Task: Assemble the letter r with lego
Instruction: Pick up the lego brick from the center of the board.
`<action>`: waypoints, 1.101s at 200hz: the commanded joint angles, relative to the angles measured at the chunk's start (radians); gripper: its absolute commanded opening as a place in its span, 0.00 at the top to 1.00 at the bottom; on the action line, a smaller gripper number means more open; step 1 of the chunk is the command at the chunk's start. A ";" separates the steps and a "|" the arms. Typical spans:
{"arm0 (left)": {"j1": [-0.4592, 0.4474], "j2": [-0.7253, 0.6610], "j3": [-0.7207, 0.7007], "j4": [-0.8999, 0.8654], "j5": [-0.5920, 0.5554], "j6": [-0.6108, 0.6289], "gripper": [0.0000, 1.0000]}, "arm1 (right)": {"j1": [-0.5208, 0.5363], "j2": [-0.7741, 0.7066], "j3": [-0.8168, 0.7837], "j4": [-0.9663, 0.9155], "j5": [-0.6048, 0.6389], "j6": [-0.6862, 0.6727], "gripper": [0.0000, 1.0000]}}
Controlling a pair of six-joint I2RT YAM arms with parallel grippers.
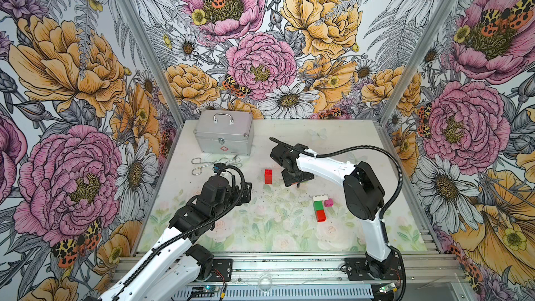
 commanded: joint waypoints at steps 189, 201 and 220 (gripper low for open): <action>0.004 0.000 -0.018 0.050 0.027 -0.019 0.01 | 0.027 0.168 0.183 -0.094 0.103 0.034 0.23; 0.004 -0.002 -0.019 0.050 0.028 -0.019 0.01 | 0.027 0.172 0.185 -0.091 0.101 0.034 0.23; 0.004 -0.006 -0.020 0.049 0.030 -0.020 0.01 | 0.027 0.176 0.189 -0.091 0.098 0.035 0.23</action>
